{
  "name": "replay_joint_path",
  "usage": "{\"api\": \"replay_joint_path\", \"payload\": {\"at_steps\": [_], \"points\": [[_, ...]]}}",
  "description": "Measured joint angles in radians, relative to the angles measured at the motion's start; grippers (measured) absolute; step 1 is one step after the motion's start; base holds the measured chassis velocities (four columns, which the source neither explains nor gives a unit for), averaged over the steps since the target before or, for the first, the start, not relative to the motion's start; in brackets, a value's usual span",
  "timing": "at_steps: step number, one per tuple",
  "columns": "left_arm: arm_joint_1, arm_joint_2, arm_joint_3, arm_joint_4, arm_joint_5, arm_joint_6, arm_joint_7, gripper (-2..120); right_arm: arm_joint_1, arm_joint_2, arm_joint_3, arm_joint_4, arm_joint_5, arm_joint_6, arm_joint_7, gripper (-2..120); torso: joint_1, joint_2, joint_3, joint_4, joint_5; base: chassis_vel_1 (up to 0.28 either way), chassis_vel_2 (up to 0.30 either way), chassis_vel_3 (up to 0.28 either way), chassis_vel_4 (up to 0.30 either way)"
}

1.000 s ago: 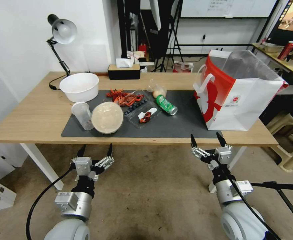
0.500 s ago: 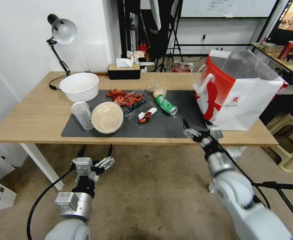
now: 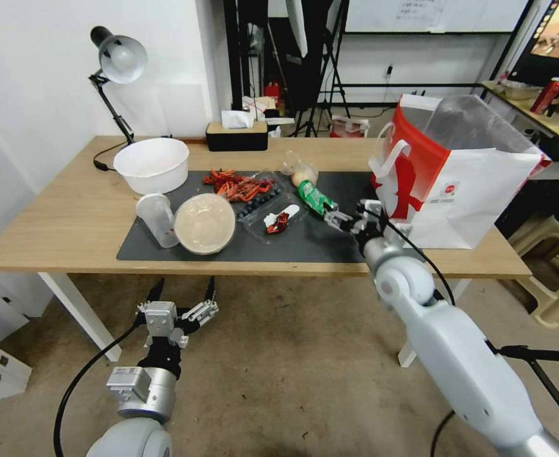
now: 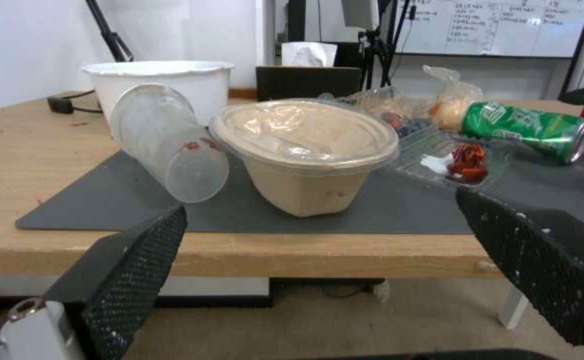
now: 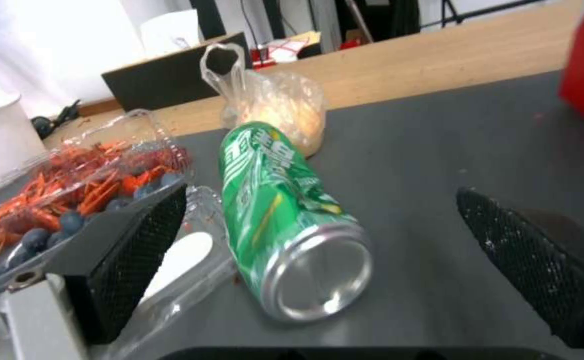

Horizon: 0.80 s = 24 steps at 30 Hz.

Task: Pick up the trash from the table and place it into the takeout bag.

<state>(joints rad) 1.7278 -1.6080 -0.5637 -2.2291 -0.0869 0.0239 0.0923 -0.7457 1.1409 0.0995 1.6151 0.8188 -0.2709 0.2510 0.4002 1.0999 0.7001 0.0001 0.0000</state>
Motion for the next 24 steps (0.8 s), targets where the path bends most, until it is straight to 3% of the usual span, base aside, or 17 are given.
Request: {"api": "replay_joint_path", "payload": {"at_steps": [7, 14, 18, 24], "points": [[-0.001, 0.0, -0.003, 0.006, 0.002, -0.006, -0.001, 100, 0.043, 0.024, -0.029, -0.07, 0.034, -0.012, -0.004, 94, 0.0, 0.0, 0.0, -0.0001, 0.0, 0.0, 0.0, 0.0, 0.0], [-0.003, 0.0, -0.003, 0.006, 0.002, -0.007, -0.002, 100, 0.033, 0.04, -0.037, -0.087, 0.036, -0.015, -0.004, 63, 0.0, 0.0, 0.0, -0.0001, 0.0, 0.0, 0.0, 0.0, 0.0], [-0.003, 0.0, -0.003, 0.008, 0.003, -0.008, -0.002, 100, 0.024, 0.037, -0.034, -0.08, 0.036, -0.015, -0.004, 52, 0.0, 0.0, 0.0, -0.0002, 0.0, 0.0, 0.0, 0.0, 0.0], [-0.002, 0.0, -0.002, 0.008, 0.003, -0.009, -0.002, 100, 0.013, 0.035, -0.026, -0.064, 0.038, -0.011, -0.007, 52, 0.0, 0.0, 0.0, -0.0001, 0.0001, 0.0, 0.0, 0.0, 0.0]]}}
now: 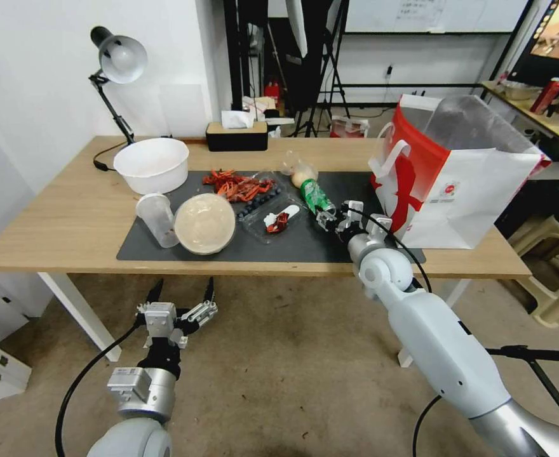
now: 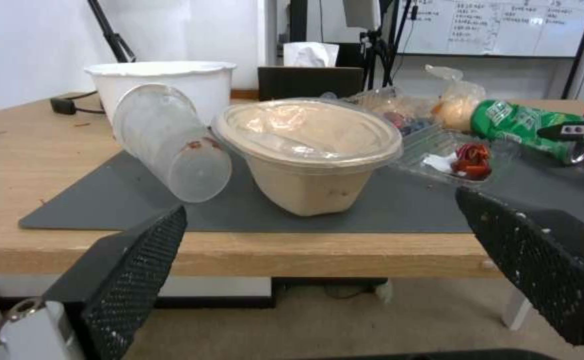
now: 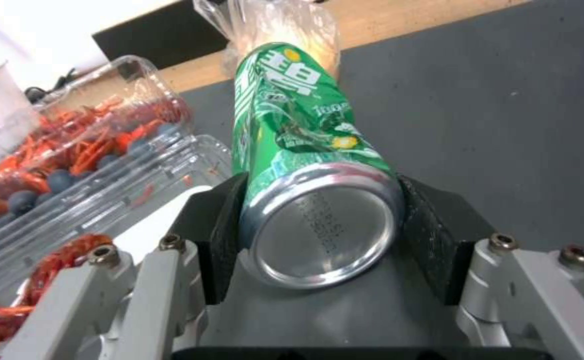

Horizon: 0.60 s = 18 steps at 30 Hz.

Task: Pick up the trash from the table and place it into the takeout bag.

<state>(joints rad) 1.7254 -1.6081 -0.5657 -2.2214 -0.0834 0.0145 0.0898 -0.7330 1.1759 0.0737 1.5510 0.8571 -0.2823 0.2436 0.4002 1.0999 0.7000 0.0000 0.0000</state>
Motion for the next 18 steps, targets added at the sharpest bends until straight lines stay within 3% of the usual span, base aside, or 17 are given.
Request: {"api": "replay_joint_path", "payload": {"at_steps": [4, 9, 13, 18], "points": [[0.002, 0.0, 0.0, 0.0, 0.005, -0.004, 0.0, 100, -0.027, -0.009, 0.031, 0.051, 0.022, 0.036, -0.051, 52, 0.0, 0.0, 0.0, 0.0, 0.0, 0.0, 0.0, 0.0, 0.0], [0.004, 0.0, -0.002, -0.002, 0.005, -0.007, -0.002, 100, -0.07, -0.029, 0.119, 0.169, 0.091, 0.145, -0.218, 52, 0.0, 0.0, 0.0, 0.0001, 0.0002, 0.0, 0.0, 0.0, 0.0], [0.005, 0.0, -0.001, -0.002, 0.007, -0.009, -0.002, 100, -0.073, -0.04, 0.201, 0.256, 0.103, 0.163, -0.243, 52, 0.0, 0.0, 0.0, -0.0001, 0.0001, 0.0, 0.0, 0.0, 0.0], [0.005, 0.0, 0.001, -0.002, 0.01, -0.01, -0.002, 100, -0.051, -0.063, 0.29, 0.335, 0.075, 0.151, -0.187, 52, 0.0, 0.0, 0.0, 0.0002, 0.0, 0.0, 0.0, 0.0, 0.0]]}}
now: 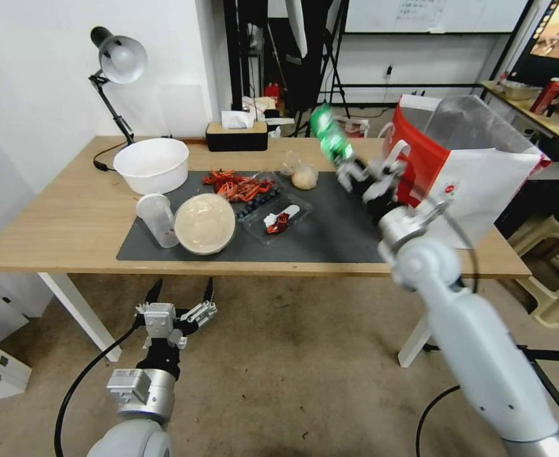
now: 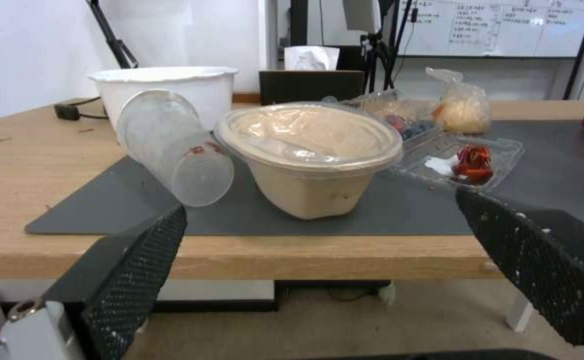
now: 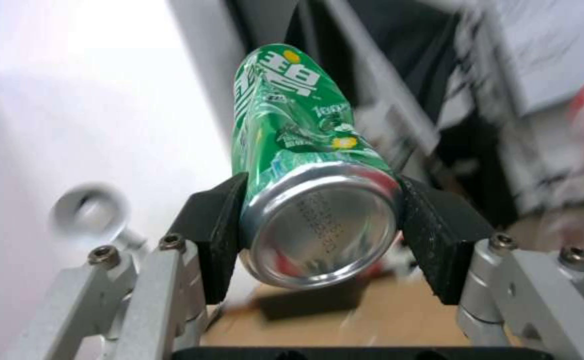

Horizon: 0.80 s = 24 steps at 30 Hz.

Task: Pick up the trash from the table and place it into the takeout bag.

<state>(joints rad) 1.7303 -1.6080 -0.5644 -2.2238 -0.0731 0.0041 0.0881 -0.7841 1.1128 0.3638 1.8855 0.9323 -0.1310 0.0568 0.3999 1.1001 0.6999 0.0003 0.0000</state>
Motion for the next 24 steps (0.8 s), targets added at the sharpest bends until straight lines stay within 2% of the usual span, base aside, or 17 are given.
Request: {"api": "replay_joint_path", "payload": {"at_steps": [2, 3, 7, 8, 11, 14, 17, 18, 20, 21, 24], "points": [[0.0, 0.0, 0.002, 0.0, 0.002, -0.001, 0.0, 100, 0.015, -0.018, 0.081, 0.032, -0.05, -0.036, 0.064, 52, 0.0, 0.0, 0.0, -0.0003, 0.0001, 0.0, 0.0, 0.0, 0.0], [0.0, 0.0, 0.002, 0.0, 0.002, -0.001, 0.0, 100, 0.015, -0.018, 0.081, 0.032, -0.05, -0.036, 0.064, 52, 0.0, 0.0, 0.0, -0.0003, 0.0001, 0.0, 0.0, 0.0, 0.0], [0.002, 0.0, 0.006, 0.0, 0.005, -0.004, 0.0, 100, 0.016, -0.045, 0.184, 0.064, -0.134, -0.144, 0.199, 52, 0.0, 0.0, 0.0, -0.0005, 0.0001, 0.0, 0.0, 0.0, 0.0], [0.002, 0.0, 0.006, 0.0, 0.005, -0.004, 0.0, 100, 0.016, -0.045, 0.184, 0.064, -0.134, -0.144, 0.199, 52, 0.0, 0.0, 0.0, -0.0005, 0.0001, 0.0, 0.0, 0.0, 0.0], [0.004, 0.0, 0.007, -0.001, 0.006, -0.004, 0.001, 100, 0.001, -0.063, 0.226, 0.072, -0.17, -0.245, 0.288, 52, 0.0, 0.0, 0.0, -0.0004, 0.0003, 0.0, 0.0, 0.0, 0.0], [0.004, 0.0, 0.01, -0.001, 0.007, -0.005, 0.001, 100, -0.008, -0.069, 0.236, 0.072, -0.171, -0.271, 0.323, 52, 0.0, 0.0, 0.0, -0.0004, 0.0002, 0.0, 0.0, 0.0, 0.0], [0.004, 0.0, 0.012, -0.003, 0.009, -0.005, 0.001, 100, -0.017, -0.07, 0.242, 0.075, -0.17, -0.283, 0.336, 58, 0.0, 0.0, 0.0, -0.0002, 0.0002, 0.0, 0.0, 0.0, 0.0], [0.004, 0.0, 0.013, -0.005, 0.009, -0.005, 0.002, 100, -0.02, -0.069, 0.245, 0.077, -0.167, -0.289, 0.34, 65, 0.0, 0.0, 0.0, -0.0002, 0.0001, 0.0, 0.0, 0.0, 0.0], [0.004, 0.0, 0.013, -0.008, 0.009, -0.005, 0.002, 100, -0.023, -0.069, 0.246, 0.082, -0.158, -0.29, 0.342, 73, 0.0, 0.0, 0.0, -0.0002, 0.0, 0.0, 0.0, 0.0, 0.0], [0.004, 0.0, 0.013, -0.008, 0.009, -0.005, 0.002, 100, -0.023, -0.069, 0.246, 0.082, -0.158, -0.29, 0.342, 73, 0.0, 0.0, 0.0, -0.0002, 0.0, 0.0, 0.0, 0.0, 0.0], [0.007, 0.0, 0.012, -0.012, 0.009, -0.005, 0.002, 100, -0.024, -0.068, 0.249, 0.095, -0.148, -0.296, 0.344, 86, 0.0, 0.0, 0.0, -0.0002, -0.0001, 0.0, 0.0, 0.0, 0.0]]}}
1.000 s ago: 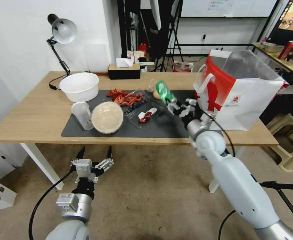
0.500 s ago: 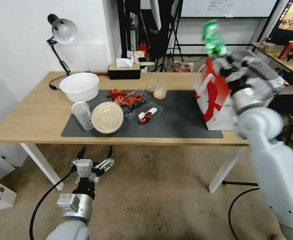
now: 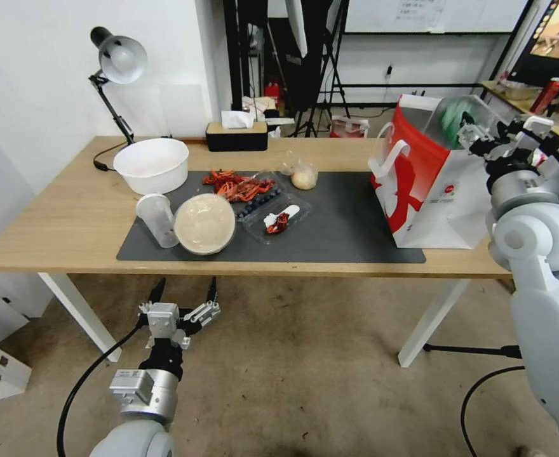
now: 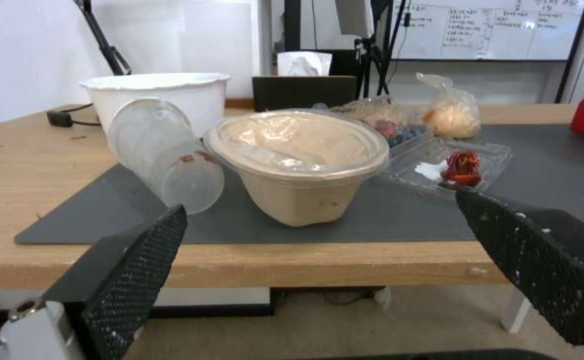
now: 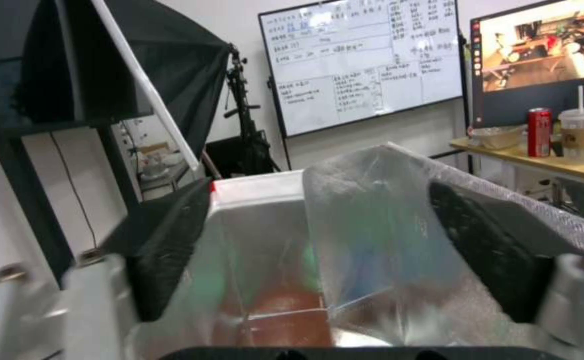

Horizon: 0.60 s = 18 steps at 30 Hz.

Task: Pick up the trash from the table and place it into the takeout bag.

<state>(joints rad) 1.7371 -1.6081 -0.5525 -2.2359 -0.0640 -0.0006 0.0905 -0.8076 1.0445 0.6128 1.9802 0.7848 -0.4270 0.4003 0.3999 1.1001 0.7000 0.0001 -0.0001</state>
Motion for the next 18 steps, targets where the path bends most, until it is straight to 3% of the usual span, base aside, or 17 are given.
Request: {"api": "replay_joint_path", "payload": {"at_steps": [2, 4, 5, 7, 11, 16, 18], "points": [[0.001, 0.0, -0.001, -0.001, 0.0, 0.0, 0.0, 100, 0.0, 0.0, 0.0, 0.004, 0.013, 0.01, -0.006, 91, 0.0, 0.0, 0.0, 0.0, 0.0, 0.0, 0.0, 0.0, 0.0], [0.001, 0.0, -0.002, -0.003, 0.0, 0.0, 0.0, 100, -0.012, 0.001, 0.0, 0.013, 0.079, 0.107, -0.09, 99, 0.0, 0.0, 0.0, 0.0001, 0.0, 0.0, 0.0, 0.0, 0.0], [0.001, 0.0, -0.002, -0.003, 0.0, 0.0, 0.0, 100, -0.012, 0.001, 0.0, 0.013, 0.079, 0.107, -0.09, 99, 0.0, 0.0, 0.0, 0.0001, 0.0, 0.0, 0.0, 0.0, 0.0], [0.001, 0.0, -0.003, -0.003, -0.001, 0.0, 0.0, 100, -0.045, 0.003, -0.006, 0.032, 0.125, 0.198, -0.199, 100, 0.0, 0.0, 0.0, 0.0001, -0.0001, 0.0, 0.0, 0.0, 0.0], [0.001, 0.0, -0.004, -0.003, -0.002, 0.0, 0.0, 100, -0.131, 0.008, -0.026, 0.08, 0.155, 0.267, -0.33, 100, 0.0, 0.0, 0.0, -0.0001, 0.0, 0.0, 0.0, 0.0, 0.0], [0.0, 0.0, -0.004, -0.005, -0.004, -0.001, 0.0, 100, -0.222, 0.018, -0.069, 0.134, 0.083, 0.301, -0.381, 100, 0.0, 0.0, 0.0, -0.0001, -0.0001, 0.0, 0.0, 0.0, 0.0], [0.0, 0.0, -0.005, -0.006, -0.005, -0.003, 0.0, 100, -0.307, 0.032, -0.095, 0.173, -0.039, 0.319, -0.384, 100, 0.0, 0.0, 0.0, -0.0001, 0.0, 0.0, 0.0, 0.0, 0.0]]}}
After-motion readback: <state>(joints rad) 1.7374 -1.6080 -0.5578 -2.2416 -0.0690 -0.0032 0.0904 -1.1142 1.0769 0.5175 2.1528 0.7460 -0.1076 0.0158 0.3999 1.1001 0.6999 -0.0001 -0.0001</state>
